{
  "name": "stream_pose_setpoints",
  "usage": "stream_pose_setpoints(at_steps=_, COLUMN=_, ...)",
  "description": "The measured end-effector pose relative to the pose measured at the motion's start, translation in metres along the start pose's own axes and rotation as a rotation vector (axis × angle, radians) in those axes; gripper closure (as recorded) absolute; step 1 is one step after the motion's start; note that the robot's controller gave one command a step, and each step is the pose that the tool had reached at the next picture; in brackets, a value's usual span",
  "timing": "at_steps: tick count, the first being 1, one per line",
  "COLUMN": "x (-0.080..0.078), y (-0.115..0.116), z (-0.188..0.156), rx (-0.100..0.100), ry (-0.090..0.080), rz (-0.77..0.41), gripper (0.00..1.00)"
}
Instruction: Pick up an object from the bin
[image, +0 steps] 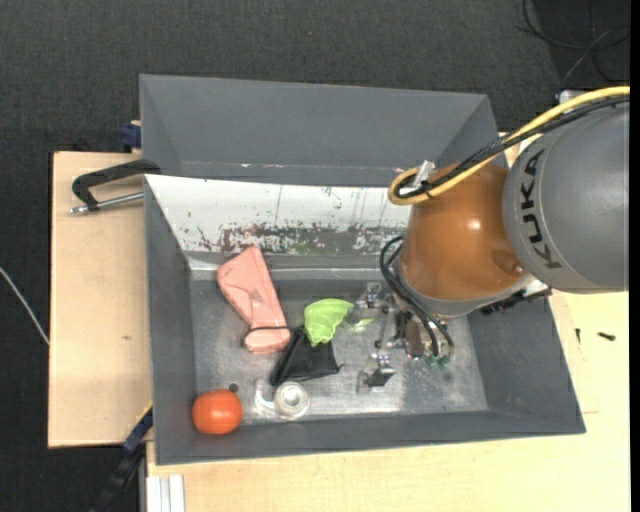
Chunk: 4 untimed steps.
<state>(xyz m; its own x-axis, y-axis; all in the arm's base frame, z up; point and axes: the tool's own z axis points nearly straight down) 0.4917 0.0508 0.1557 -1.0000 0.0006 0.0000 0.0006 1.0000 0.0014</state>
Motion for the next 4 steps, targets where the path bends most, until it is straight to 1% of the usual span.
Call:
stream_pose_setpoints(at_steps=1, x=0.0, y=0.0, z=0.0, rx=0.0, ry=0.0, rz=0.0, gripper=0.0)
stream_pose_setpoints(at_steps=2, x=-0.044, y=0.04, z=0.063, rx=0.0, ry=-0.007, rz=-0.1, gripper=1.0)
stream_pose_setpoints(at_steps=3, x=-0.043, y=0.041, z=0.064, rx=-0.001, ry=-0.006, rz=-0.101, gripper=0.0)
stream_pose_setpoints(at_steps=4, x=-0.044, y=0.04, z=0.063, rx=0.0, ry=-0.007, rz=-0.1, gripper=1.0)
